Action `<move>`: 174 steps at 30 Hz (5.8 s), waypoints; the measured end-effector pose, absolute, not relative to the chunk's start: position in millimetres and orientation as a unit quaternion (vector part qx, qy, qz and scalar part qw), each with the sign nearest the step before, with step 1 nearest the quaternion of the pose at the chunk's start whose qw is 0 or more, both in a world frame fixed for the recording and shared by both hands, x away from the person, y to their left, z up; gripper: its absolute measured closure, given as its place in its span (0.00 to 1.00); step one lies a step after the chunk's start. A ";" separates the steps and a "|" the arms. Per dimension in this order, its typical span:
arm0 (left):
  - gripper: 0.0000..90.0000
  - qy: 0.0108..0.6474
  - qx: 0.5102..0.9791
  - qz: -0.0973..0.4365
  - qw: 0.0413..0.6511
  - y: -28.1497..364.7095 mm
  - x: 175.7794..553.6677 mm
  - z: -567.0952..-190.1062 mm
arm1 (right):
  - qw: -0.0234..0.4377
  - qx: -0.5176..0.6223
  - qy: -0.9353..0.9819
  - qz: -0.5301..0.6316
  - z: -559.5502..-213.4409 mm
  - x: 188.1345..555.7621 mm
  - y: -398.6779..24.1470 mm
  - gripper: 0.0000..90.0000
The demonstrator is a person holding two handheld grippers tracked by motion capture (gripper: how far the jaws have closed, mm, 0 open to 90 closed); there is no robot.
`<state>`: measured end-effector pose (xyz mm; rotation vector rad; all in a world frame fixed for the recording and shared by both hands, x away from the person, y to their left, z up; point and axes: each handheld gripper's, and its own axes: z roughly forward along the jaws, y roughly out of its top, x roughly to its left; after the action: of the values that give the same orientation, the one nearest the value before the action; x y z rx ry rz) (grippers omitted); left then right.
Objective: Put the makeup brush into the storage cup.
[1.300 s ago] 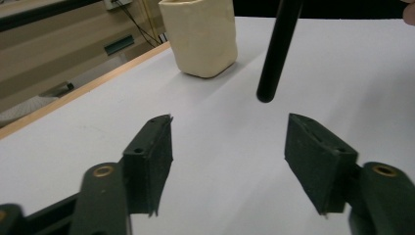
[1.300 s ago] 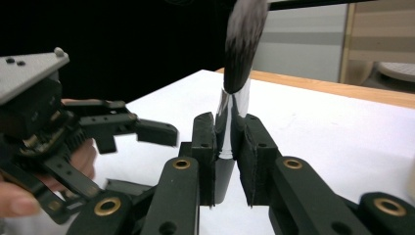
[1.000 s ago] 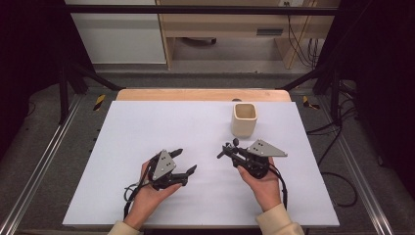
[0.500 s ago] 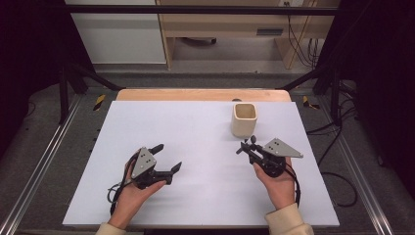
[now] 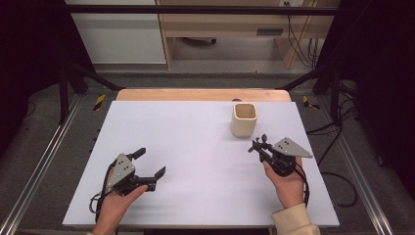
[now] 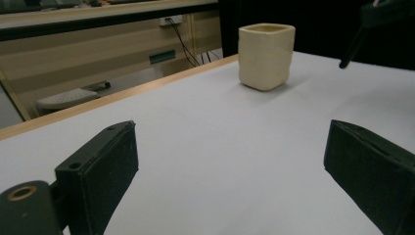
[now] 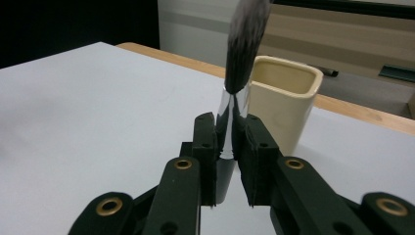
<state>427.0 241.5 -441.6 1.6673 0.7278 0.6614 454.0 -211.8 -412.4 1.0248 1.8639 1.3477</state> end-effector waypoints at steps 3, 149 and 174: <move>0.06 0.327 0.699 0.284 0.569 249.9 430.4 -443.3 | 0.312 0.393 0.701 0.507 -411.2 454.1 -215.5 0.87; 0.04 0.310 0.711 0.288 0.562 245.7 431.1 -446.0 | 0.301 0.408 0.725 0.466 -374.9 560.0 -210.0 0.46; 0.04 0.311 0.708 0.290 0.564 247.9 431.4 -445.4 | 0.302 0.406 0.704 0.499 -370.2 547.7 -215.1 0.14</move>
<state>431.4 247.9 -445.4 1.6671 0.7314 0.6819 547.7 -215.1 -370.2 1.0781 1.8660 1.3227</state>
